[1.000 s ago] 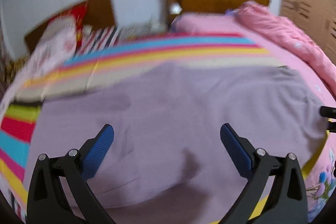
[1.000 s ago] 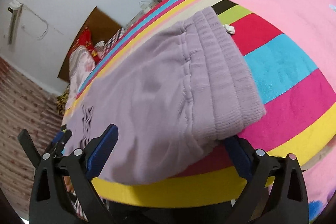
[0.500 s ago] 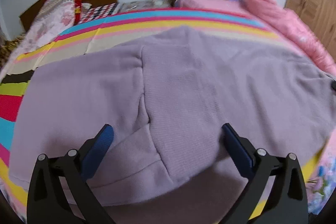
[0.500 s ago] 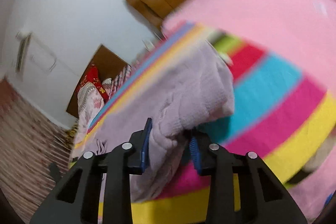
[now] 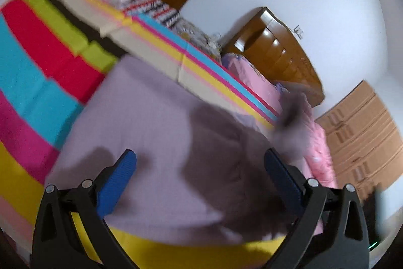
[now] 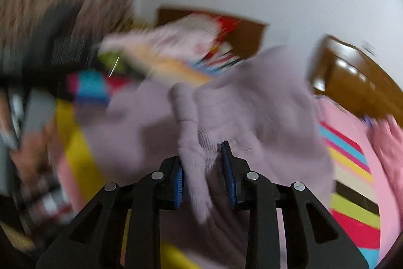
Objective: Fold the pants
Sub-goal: 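Grasp the ribbed edge of the folded pants with the right gripper and lift, then fold the held edge over onto the pants with the right gripper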
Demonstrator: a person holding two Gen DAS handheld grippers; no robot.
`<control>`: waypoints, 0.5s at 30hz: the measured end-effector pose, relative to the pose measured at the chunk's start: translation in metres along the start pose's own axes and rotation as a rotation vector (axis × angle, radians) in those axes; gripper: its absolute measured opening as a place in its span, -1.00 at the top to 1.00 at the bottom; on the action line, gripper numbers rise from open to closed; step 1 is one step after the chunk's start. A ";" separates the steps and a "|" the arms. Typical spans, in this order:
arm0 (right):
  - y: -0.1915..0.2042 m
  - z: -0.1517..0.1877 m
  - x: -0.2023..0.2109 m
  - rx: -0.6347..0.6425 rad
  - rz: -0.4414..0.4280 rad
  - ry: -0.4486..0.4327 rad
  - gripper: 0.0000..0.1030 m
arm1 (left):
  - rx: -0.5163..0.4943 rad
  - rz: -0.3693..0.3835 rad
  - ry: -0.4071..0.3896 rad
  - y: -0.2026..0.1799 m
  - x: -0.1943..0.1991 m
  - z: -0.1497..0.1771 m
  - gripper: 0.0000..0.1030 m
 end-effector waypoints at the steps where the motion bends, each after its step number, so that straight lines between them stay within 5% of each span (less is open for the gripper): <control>1: 0.006 0.007 -0.002 0.026 0.019 -0.005 0.45 | 0.022 0.023 0.029 0.004 0.001 0.006 -0.96; 7: -0.007 -0.001 0.020 0.053 0.108 -0.133 0.46 | 0.042 0.208 0.124 -0.025 0.001 0.025 -0.96; 12: -0.001 -0.005 0.029 0.122 0.169 -0.170 0.46 | 0.055 0.387 0.300 -0.079 -0.017 0.049 -0.96; 15: 0.008 -0.003 0.026 0.159 0.162 -0.148 0.43 | 0.048 0.379 0.378 -0.097 -0.045 0.062 -0.96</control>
Point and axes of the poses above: each gripper's, at about its wrist camera, not at the fingertips, and x roughly against the way its jaws point, y to its left, z to its underside, the point moved 9 cm from there along -x, roughly the way its jaws point, and after that the axes turned 7 degrees about -y, right-handed, at the moved point
